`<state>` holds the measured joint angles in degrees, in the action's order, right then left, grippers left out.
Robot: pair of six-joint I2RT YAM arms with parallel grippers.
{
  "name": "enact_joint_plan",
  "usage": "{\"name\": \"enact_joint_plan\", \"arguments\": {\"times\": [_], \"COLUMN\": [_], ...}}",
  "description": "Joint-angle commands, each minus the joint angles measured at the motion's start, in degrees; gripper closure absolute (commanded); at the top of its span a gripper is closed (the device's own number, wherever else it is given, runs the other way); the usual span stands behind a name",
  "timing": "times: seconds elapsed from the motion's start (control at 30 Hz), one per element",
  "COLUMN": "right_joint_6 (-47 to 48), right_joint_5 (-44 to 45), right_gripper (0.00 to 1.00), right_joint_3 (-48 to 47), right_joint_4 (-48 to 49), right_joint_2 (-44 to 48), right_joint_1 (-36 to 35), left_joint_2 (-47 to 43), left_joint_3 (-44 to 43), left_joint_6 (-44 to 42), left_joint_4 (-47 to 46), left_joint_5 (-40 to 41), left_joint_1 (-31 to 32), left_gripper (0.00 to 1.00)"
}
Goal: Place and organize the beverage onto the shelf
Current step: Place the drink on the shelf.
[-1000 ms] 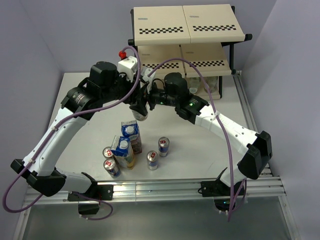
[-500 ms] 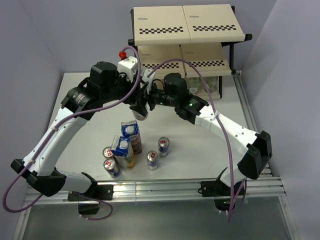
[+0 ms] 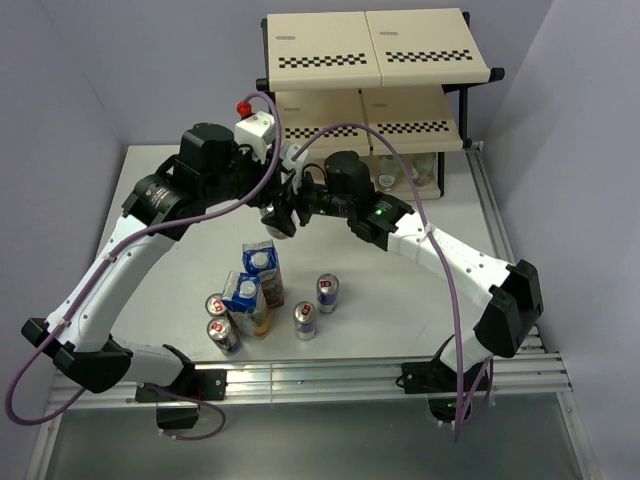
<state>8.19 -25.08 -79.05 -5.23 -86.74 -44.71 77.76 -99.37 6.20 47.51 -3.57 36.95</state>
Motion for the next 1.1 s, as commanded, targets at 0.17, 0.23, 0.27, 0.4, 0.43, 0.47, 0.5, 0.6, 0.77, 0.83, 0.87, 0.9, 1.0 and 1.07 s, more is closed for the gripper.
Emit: {"name": "enact_joint_plan", "arguments": {"times": [0.17,0.23,0.27,0.4,0.43,0.47,0.5,0.6,0.77,0.83,0.87,0.9,1.0,1.07], "right_joint_6": [-0.45,-0.89,-0.89,-1.07,-1.15,-1.24,-1.85,-2.03,-1.51,-1.42,-1.24,-1.16,-1.24,-1.33], "right_joint_5": [-0.41,-0.23,-0.32,-0.5,-0.5,-0.5,0.2,0.38,-0.23,-0.49,-0.67,-0.67,-0.93,-1.72], "right_gripper": [0.19,0.19,0.19,0.19,0.19,0.19,0.18,0.16,0.19,0.25,0.3,0.4,0.77,1.0], "right_joint_3": [-0.49,-1.2,-1.37,-1.9,-1.9,-1.9,-1.64,-1.81,-2.34,-2.52,-2.43,-2.52,-2.61,-1.99], "right_joint_4": [3.65,3.83,3.74,3.74,3.83,3.92,4.18,4.71,4.09,3.83,3.57,3.39,3.74,4.88], "right_joint_2": [0.96,0.96,1.05,0.96,0.96,0.96,1.05,1.4,1.05,1.05,0.7,0.69,0.43,0.87], "right_joint_1": [0.06,0.06,0.06,0.06,0.06,0.06,0.06,0.06,0.15,0.15,0.15,0.15,0.15,0.15], "left_joint_2": [-2.35,-2.17,-2.17,-2.61,-2.61,-2.61,-2.61,-2.87,-2.79,-2.87,-2.87,-2.79,-2.87,-2.79], "left_joint_3": [-4.43,-4.43,-4.43,-3.99,-3.9,-3.72,-3.64,-3.29,-3.46,-3.37,-3.37,-3.46,-3.29,-3.46], "left_joint_6": [-0.13,-0.13,-0.22,-0.22,-0.31,-0.22,-0.22,-0.22,-0.22,-0.22,-0.22,-0.22,-0.04,0.04], "left_joint_4": [-9.71,-9.71,-9.63,-9.8,-9.89,-9.89,-9.98,-10.33,-10.15,-10.15,-10.24,-10.07,-10.33,-10.59], "left_joint_5": [-1.79,-1.88,-1.96,-1.79,-1.7,-1.79,-1.79,-1.26,-1.35,-1.35,-1.35,-1.52,-1.0,-0.56], "left_joint_1": [0.23,0.32,0.23,0.32,0.23,0.32,0.32,0.23,0.23,0.32,0.32,0.23,0.23,0.32], "left_gripper": [1.0,1.0,1.0,1.0,1.0,1.0,1.0,1.0,1.0,1.0,1.0,1.0,1.0,0.83]}}
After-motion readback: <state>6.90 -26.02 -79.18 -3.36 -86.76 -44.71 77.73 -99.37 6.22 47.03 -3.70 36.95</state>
